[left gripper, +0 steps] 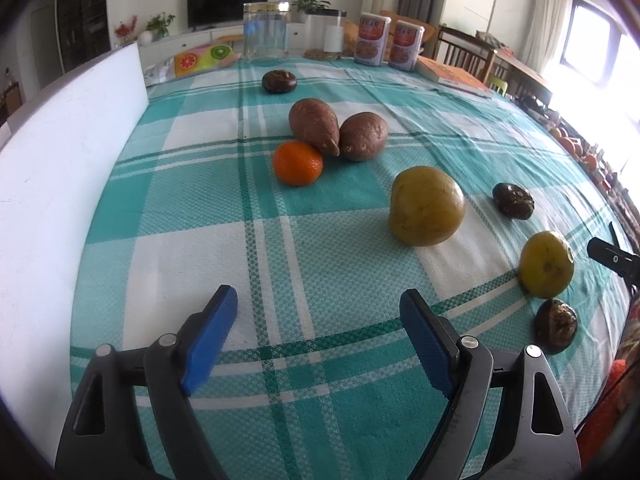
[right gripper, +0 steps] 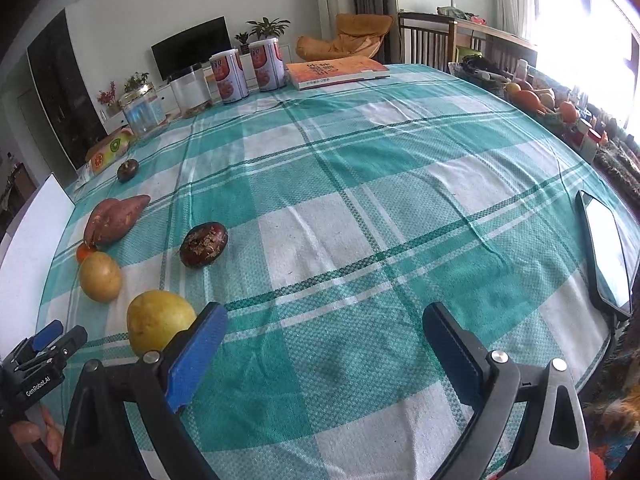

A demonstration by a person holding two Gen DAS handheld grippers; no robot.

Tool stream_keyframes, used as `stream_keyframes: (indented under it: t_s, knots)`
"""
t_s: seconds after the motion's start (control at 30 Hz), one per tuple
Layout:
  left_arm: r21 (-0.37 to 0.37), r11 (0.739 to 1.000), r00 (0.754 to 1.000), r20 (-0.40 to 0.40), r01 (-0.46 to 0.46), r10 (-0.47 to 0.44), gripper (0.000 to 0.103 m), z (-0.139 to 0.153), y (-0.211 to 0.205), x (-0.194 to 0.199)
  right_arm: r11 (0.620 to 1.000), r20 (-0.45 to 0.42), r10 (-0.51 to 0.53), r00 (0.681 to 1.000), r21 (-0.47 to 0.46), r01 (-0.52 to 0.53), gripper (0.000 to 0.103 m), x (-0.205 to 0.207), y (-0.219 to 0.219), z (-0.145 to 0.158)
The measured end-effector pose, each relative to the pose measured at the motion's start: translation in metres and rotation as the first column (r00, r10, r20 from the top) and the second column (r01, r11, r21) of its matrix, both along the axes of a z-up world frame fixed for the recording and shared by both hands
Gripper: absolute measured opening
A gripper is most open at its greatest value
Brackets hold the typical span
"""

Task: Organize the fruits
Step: 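Withdraw both tools from the box back over the table, then move the left tool to the orange mandarin and close on it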

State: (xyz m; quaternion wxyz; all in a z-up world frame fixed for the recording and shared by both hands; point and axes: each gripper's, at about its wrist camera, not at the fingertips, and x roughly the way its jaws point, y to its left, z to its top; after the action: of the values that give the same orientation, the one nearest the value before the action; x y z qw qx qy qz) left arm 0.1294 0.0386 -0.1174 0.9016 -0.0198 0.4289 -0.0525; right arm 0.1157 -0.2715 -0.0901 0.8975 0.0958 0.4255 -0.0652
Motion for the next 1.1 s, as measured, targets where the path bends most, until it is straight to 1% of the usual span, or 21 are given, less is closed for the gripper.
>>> stream_keyframes:
  t_s: [0.1,0.13,0.2,0.3,0.37,0.5,0.63,0.77,0.9,1.1]
  knots:
    - [0.039,0.999,1.0,-0.008,0.006,-0.005,0.088,-0.001,-0.006,0.001,0.997,-0.018,0.002,1.0,0.077,0.0,0.098,0.012,-0.01,-0.003]
    - [0.051,0.999,1.0,-0.01,0.006,-0.005,0.088,-0.002,-0.008,0.001,0.997,-0.02,-0.007,1.0,0.078,0.009,0.098,0.017,-0.013,-0.004]
    - [0.06,0.998,1.0,-0.011,0.006,-0.006,0.089,-0.002,-0.009,0.002,0.999,-0.02,-0.023,1.0,0.04,0.023,0.098,0.028,-0.018,-0.006]
    - [0.055,0.998,1.0,-0.011,0.006,-0.006,0.089,-0.002,-0.008,0.001,0.999,-0.058,-0.033,0.998,-0.003,0.033,0.098,0.043,-0.023,-0.018]
    - [0.059,0.998,1.0,-0.012,0.006,-0.005,0.089,-0.002,-0.008,0.002,0.999,-0.072,-0.05,0.996,0.005,0.051,0.098,0.045,-0.026,-0.024]
    - [0.072,0.997,1.0,-0.016,0.011,-0.01,0.09,-0.003,-0.009,0.002,0.998,-0.06,-0.058,0.997,-0.011,0.057,0.098,0.044,-0.026,-0.023]
    - [0.074,0.997,1.0,-0.016,0.013,-0.011,0.091,-0.003,-0.009,0.002,0.998,-0.059,-0.064,0.996,-0.005,0.064,0.1,0.045,-0.027,-0.024]
    - [0.074,0.997,1.0,-0.016,0.012,-0.011,0.091,-0.003,-0.009,0.002,0.998,-0.076,-0.055,0.996,-0.045,0.051,0.103,0.048,-0.02,-0.027]
    - [0.074,0.997,1.0,-0.016,0.012,-0.011,0.091,-0.003,-0.009,0.002,0.995,-0.092,-0.053,0.994,-0.089,0.045,0.103,0.05,-0.015,-0.029]
    - [0.075,0.997,1.0,-0.016,0.012,-0.011,0.091,-0.003,-0.009,0.002,0.994,-0.096,-0.053,0.994,-0.105,0.043,0.103,0.05,-0.014,-0.03]
